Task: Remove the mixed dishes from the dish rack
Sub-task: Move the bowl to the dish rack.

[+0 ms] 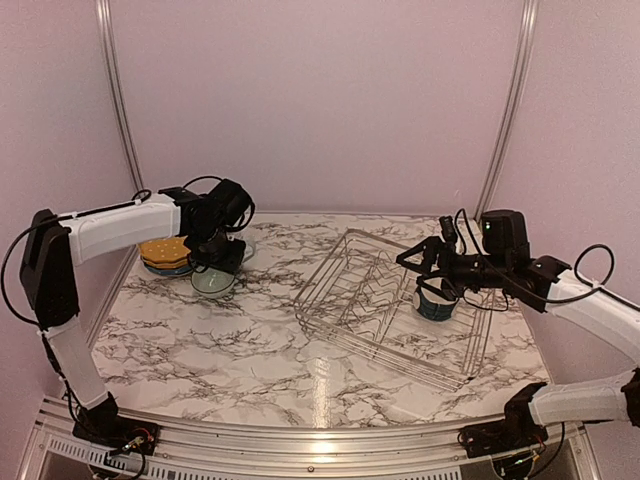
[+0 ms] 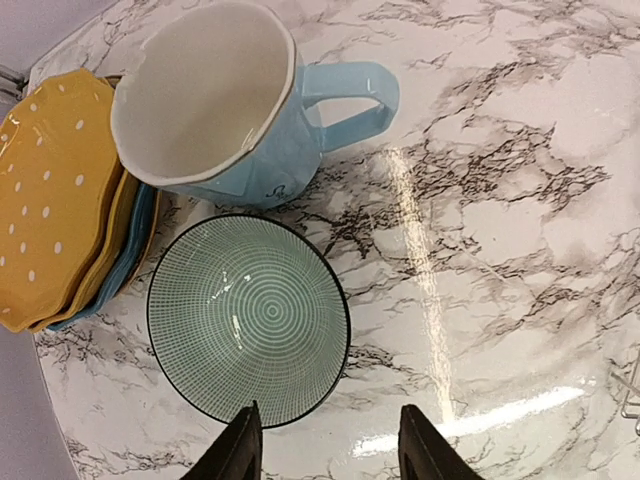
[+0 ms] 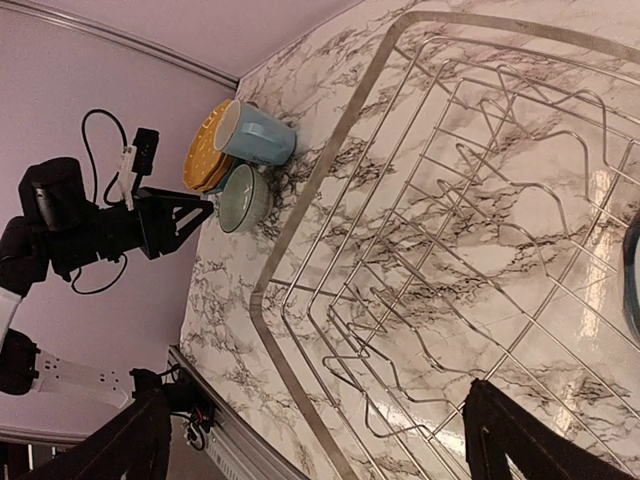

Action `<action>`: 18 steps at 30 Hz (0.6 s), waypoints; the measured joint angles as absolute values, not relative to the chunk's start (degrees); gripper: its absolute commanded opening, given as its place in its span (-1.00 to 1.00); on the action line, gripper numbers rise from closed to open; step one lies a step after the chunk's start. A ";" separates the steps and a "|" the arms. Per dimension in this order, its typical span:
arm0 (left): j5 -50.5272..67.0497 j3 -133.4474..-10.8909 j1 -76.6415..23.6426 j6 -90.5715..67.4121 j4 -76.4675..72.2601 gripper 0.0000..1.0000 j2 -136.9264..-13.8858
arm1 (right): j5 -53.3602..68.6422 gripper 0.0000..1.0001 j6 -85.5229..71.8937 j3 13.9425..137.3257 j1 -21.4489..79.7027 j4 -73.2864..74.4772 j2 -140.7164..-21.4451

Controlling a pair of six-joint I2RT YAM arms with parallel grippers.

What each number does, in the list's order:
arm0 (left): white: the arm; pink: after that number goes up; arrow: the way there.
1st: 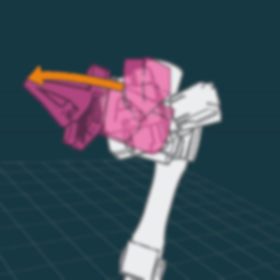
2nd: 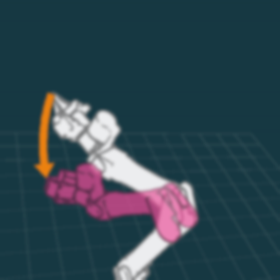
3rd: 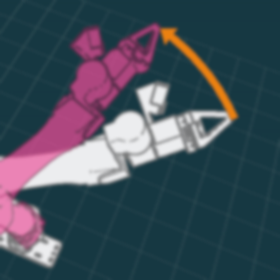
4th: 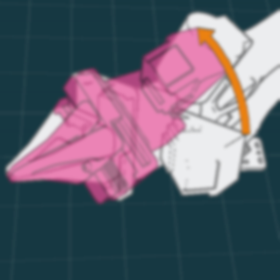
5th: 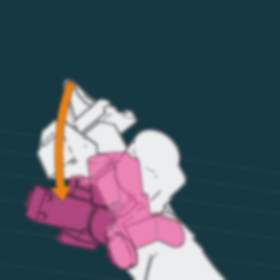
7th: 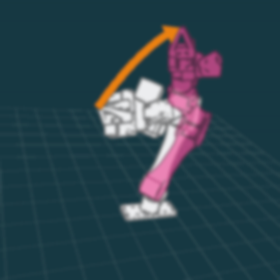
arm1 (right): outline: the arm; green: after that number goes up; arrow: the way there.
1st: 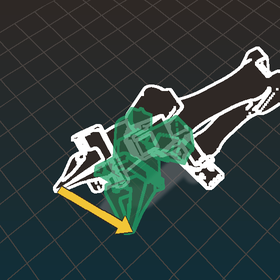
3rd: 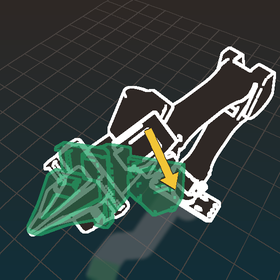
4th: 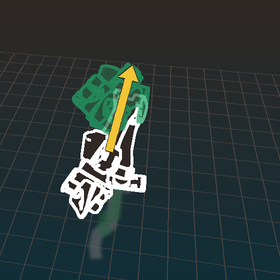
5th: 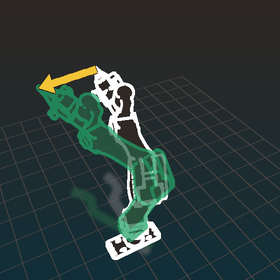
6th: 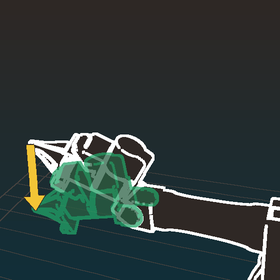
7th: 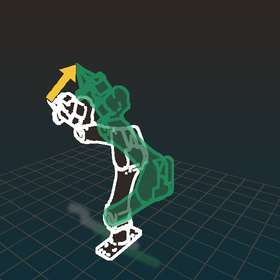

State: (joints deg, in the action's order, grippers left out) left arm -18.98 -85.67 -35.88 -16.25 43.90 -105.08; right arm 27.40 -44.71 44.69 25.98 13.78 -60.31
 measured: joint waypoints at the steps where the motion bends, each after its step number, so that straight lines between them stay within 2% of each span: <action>1: -17.93 -85.21 -35.88 -16.25 43.35 0.02 -103.20 | 27.18 0.97 -44.49 44.88 25.98 14.09 -60.47; 11: -8.60 -75.35 -35.88 -16.34 28.38 0.29 -82.35 | 21.82 0.97 -40.23 48.62 26.00 20.67 -62.28; 18: -2.63 -67.55 -35.88 -17.39 15.64 0.39 -72.03 | 17.32 0.97 -37.19 50.13 26.00 25.28 -62.94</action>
